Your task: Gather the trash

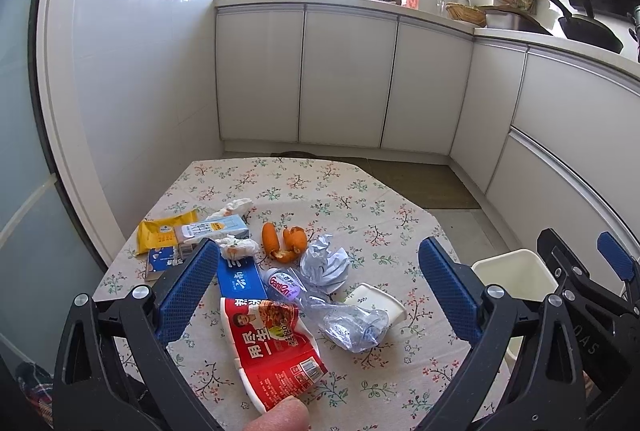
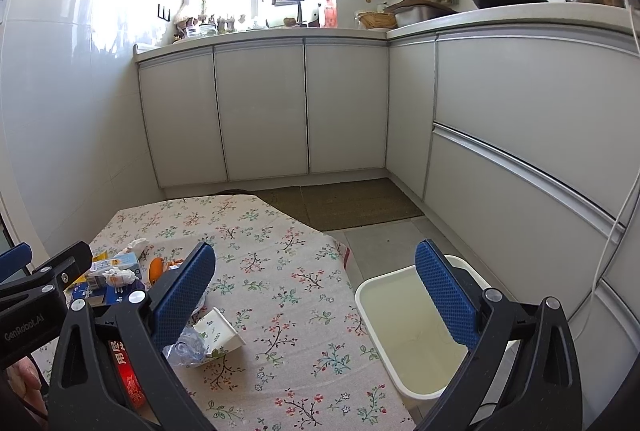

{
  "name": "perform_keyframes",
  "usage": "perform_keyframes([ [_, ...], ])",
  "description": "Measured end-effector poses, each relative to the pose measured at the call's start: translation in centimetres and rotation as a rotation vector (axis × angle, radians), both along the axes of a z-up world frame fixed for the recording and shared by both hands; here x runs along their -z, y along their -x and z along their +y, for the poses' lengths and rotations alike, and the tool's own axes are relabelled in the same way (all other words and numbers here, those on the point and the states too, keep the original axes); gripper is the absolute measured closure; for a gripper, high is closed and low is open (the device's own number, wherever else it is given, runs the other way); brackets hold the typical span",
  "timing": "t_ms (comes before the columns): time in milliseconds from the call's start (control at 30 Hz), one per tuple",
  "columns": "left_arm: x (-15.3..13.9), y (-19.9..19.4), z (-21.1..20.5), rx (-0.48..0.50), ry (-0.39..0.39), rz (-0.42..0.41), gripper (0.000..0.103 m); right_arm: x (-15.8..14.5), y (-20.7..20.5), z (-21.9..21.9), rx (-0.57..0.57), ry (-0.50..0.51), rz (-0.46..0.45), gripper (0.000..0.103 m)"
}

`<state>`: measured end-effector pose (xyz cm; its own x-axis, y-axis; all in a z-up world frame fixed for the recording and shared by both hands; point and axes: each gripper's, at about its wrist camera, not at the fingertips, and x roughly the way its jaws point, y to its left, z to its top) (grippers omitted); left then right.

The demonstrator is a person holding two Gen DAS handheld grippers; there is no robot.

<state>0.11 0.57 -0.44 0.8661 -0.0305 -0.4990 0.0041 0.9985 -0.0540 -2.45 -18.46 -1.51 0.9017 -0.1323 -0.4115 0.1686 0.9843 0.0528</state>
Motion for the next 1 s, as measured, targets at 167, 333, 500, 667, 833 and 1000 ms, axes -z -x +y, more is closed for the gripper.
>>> perform_keyframes([
  [167,-0.02,-0.04,0.04,0.001,0.001,0.001,0.007,-0.01,0.15,0.06,-0.003,0.006,-0.005,0.006],
  [333,-0.07,-0.03,0.00,0.004,-0.002,-0.002,0.007,-0.11,0.17,0.10,-0.001,0.003,-0.010,0.006],
  [500,-0.07,-0.04,-0.02,0.005,-0.003,-0.001,0.007,-0.18,0.28,0.10,-0.002,0.004,-0.016,0.006],
  [667,-0.15,0.04,-0.08,0.005,-0.002,-0.003,0.007,-0.17,0.32,0.07,-0.002,0.005,-0.017,0.006],
  [833,-0.12,0.04,-0.11,0.004,-0.003,-0.001,0.007,-0.20,0.34,0.08,-0.004,0.006,-0.018,0.006],
  [1000,-0.13,0.09,-0.15,0.004,-0.003,-0.002,0.007,-0.18,0.34,0.10,-0.003,0.006,-0.019,0.006],
])
